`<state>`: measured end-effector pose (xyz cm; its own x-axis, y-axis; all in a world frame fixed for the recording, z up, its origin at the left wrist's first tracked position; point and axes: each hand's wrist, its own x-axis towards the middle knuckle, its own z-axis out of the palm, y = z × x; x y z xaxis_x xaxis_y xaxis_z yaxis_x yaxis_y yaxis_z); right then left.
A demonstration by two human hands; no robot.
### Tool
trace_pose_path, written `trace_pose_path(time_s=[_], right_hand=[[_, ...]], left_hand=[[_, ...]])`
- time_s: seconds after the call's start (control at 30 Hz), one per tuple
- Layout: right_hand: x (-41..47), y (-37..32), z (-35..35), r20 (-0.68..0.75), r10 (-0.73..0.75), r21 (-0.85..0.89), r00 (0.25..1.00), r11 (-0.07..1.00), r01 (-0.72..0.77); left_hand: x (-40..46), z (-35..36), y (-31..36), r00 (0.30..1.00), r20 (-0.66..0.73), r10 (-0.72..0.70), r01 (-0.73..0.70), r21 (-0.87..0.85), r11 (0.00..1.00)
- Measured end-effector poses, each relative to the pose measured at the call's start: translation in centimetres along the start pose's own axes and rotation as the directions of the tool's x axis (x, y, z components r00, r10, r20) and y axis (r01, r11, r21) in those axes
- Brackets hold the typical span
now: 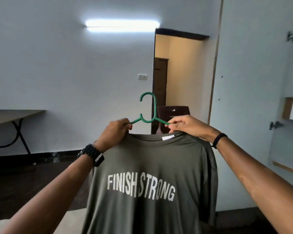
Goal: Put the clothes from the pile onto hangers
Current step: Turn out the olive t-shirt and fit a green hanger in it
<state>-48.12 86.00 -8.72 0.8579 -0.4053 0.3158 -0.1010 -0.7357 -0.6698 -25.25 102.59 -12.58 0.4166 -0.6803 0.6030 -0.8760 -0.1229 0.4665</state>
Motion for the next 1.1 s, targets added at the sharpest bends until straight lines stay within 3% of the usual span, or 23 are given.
trace_pose_path(time_s=[0.1, 0.17, 0.27, 0.37, 0.43, 0.57, 0.63, 0.77, 0.93, 1.1], right_hand=[[-2.5, 0.2, -4.3, 0.056, 0.068, -0.025, 0.996, 0.997, -0.066], [-3.7, 0.5, -6.8, 0.0, 0.064, -0.001, 0.998, 0.998, -0.064], [-5.4, -0.8, -10.2, -0.241, -0.026, 0.064, 0.97, 0.997, 0.042], [-6.5, -2.8, -13.8, -0.493, -0.104, 0.035, 0.864, 0.99, 0.139], [-7.6, -4.5, -16.8, -0.553, -0.139, 0.012, 0.822, 0.985, 0.175], [-11.5, -8.4, -22.8, -0.298, -0.045, 0.13, 0.954, 0.988, 0.088], [-13.7, -9.6, -25.5, -0.225, -0.008, 0.189, 0.974, 0.981, 0.051], [-17.3, -9.2, -29.7, -0.349, 0.051, 0.3, 0.936, 0.952, 0.06], [-20.0, -3.2, -34.3, -0.573, 0.141, 0.23, 0.807, 0.973, -0.008], [-22.4, 6.2, -39.4, -0.552, 0.256, 0.184, 0.794, 0.966, -0.184]], left_hand=[[2.3, -1.1, 1.8, 0.995, -0.096, -0.015, 0.017, 0.025, 1.0], [3.8, -1.7, 2.9, 0.989, -0.144, -0.018, 0.025, 0.048, 0.999], [6.4, -2.4, 6.2, 0.974, -0.227, 0.02, -0.002, 0.079, 0.997], [9.2, -3.6, 10.6, 0.945, -0.322, 0.061, -0.034, 0.089, 0.995], [11.1, -4.4, 14.0, 0.921, -0.379, 0.096, -0.076, 0.067, 0.995], [14.2, -4.4, 21.3, 0.877, -0.439, 0.195, -0.17, 0.096, 0.981], [15.4, -3.2, 25.0, 0.864, -0.437, 0.249, -0.226, 0.106, 0.968], [17.9, 1.9, 31.4, 0.856, -0.438, 0.275, -0.304, 0.004, 0.953], [21.4, 11.6, 38.4, 0.869, -0.381, 0.315, -0.372, -0.084, 0.925], [24.9, 24.1, 44.8, 0.905, -0.274, 0.327, -0.372, -0.13, 0.919]])
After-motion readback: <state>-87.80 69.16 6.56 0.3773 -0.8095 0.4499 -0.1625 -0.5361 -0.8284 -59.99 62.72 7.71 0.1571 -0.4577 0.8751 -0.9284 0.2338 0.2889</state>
